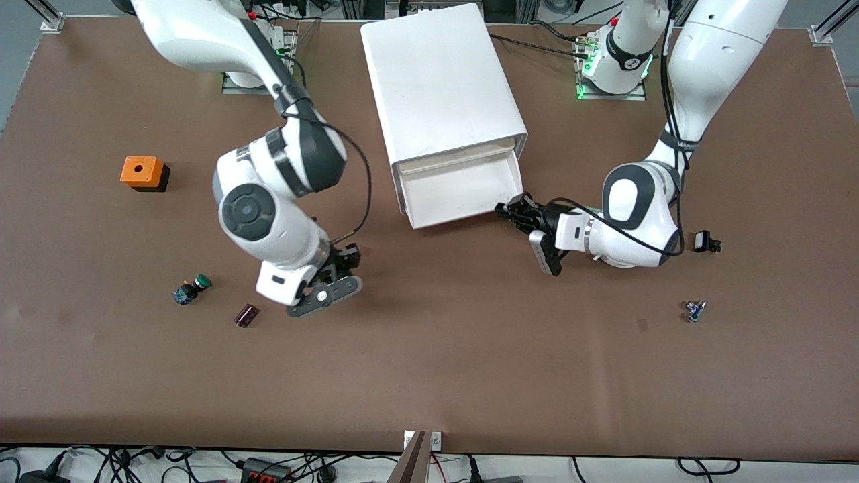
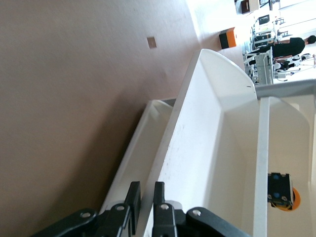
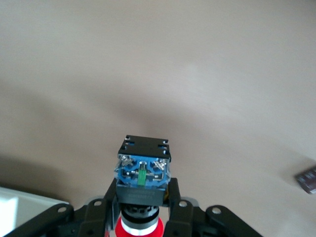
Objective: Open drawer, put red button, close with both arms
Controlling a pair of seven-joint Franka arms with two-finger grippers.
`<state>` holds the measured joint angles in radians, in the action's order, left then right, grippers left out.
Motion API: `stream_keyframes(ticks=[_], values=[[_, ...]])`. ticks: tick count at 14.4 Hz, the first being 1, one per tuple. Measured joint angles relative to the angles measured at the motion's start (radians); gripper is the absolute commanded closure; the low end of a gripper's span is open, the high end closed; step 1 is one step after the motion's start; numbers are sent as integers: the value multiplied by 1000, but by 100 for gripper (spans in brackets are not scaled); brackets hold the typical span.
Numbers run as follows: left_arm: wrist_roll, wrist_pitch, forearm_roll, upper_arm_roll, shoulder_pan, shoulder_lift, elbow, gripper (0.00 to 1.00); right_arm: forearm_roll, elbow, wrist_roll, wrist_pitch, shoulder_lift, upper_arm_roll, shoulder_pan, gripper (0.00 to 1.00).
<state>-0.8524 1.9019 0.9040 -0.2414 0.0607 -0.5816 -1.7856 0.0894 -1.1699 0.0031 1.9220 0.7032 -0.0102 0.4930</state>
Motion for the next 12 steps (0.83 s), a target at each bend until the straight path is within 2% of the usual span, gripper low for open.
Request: stream_keyframes(ticks=[1, 2, 3, 8, 12], values=[[0, -1, -1, 1, -3, -16, 22, 82, 0, 14, 0, 0, 0, 0, 26, 100], [0, -3, -1, 2, -5, -25, 35, 25, 0, 26, 2, 1, 0, 0, 51, 100], [1, -3, -1, 4, -6, -28, 43, 0, 0, 34, 4, 1, 0, 0, 71, 100], [2, -3, -55, 14, -22, -28, 76, 0, 0, 38, 131, 29, 0, 1, 133, 100], [88, -103, -173, 16, -53, 9, 131, 0, 0, 39, 210, 38, 9, 3, 227, 100]])
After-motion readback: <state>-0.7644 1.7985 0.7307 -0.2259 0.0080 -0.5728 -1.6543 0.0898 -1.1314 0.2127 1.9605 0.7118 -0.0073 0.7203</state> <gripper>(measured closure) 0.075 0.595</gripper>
